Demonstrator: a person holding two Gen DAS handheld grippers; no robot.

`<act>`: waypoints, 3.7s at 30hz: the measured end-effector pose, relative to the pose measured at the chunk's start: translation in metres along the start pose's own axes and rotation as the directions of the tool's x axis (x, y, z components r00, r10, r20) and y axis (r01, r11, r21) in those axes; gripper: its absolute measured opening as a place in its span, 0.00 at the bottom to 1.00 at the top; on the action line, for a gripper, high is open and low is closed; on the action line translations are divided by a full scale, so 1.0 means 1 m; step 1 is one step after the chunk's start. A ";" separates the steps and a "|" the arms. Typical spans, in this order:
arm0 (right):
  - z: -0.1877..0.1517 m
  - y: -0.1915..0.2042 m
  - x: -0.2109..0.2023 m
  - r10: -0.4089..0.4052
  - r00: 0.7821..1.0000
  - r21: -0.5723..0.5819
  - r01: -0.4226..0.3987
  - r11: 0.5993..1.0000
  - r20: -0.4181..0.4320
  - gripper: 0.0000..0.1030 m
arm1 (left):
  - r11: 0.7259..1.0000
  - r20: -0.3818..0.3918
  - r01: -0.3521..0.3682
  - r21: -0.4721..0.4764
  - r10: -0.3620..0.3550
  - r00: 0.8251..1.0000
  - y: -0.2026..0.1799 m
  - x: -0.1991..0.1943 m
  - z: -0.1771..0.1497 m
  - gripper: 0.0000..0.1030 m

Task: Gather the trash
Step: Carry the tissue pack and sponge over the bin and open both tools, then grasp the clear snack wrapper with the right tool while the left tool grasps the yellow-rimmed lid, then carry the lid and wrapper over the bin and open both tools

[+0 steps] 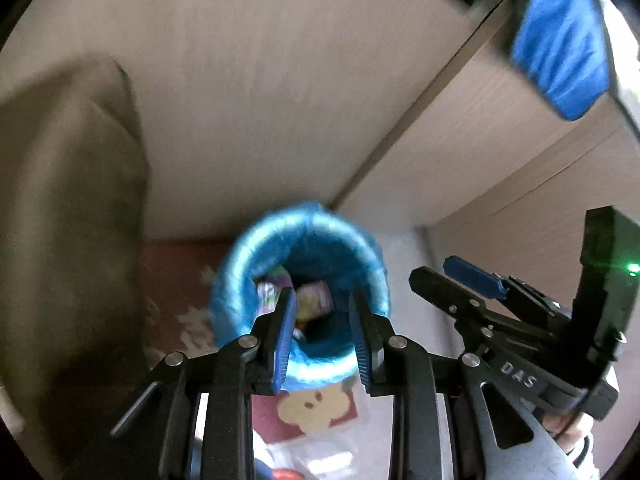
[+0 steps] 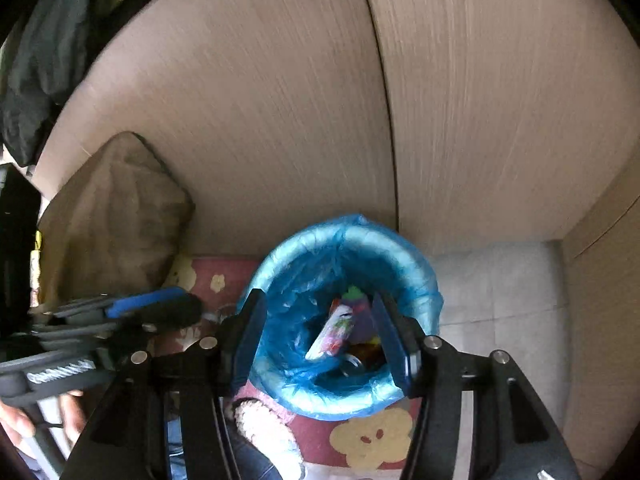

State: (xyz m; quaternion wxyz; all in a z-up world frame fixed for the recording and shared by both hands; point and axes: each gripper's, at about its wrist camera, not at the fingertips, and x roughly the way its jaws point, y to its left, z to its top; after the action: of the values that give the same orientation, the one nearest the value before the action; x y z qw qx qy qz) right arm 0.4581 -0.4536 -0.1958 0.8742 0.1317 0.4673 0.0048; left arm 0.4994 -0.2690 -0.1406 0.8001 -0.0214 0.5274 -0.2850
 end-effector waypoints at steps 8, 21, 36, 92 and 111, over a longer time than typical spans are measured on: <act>0.006 0.101 -0.068 0.026 0.978 -0.235 0.024 0.972 0.206 0.54 | 0.989 0.250 -0.142 -0.036 0.146 0.957 0.053 -0.140 -0.017 0.30; -0.006 0.296 -0.012 0.244 0.970 -0.552 -0.195 0.810 0.015 0.60 | 0.911 0.257 -0.290 -0.295 0.367 0.894 0.222 -0.224 -0.107 0.31; -0.011 0.314 -0.014 0.299 0.947 -0.520 -0.313 0.794 -0.113 0.03 | 0.954 0.270 -0.068 -0.291 0.150 0.951 0.248 -0.206 -0.096 0.36; 0.004 0.203 -0.090 0.375 0.926 -0.310 -0.341 0.888 0.055 0.05 | 0.907 0.405 -0.362 -0.217 0.421 0.811 0.149 -0.211 -0.048 0.13; 0.041 0.094 -0.196 0.088 0.950 -0.285 0.001 0.959 0.298 0.05 | 0.964 0.365 -0.197 0.176 0.122 0.923 -0.063 -0.120 0.003 0.13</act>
State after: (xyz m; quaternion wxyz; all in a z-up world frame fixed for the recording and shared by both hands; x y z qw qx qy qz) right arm 0.3917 -0.3983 0.0079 0.9457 0.0155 0.3169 0.0701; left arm 0.4411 -0.2649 -0.0178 0.8996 0.0556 0.3432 -0.2642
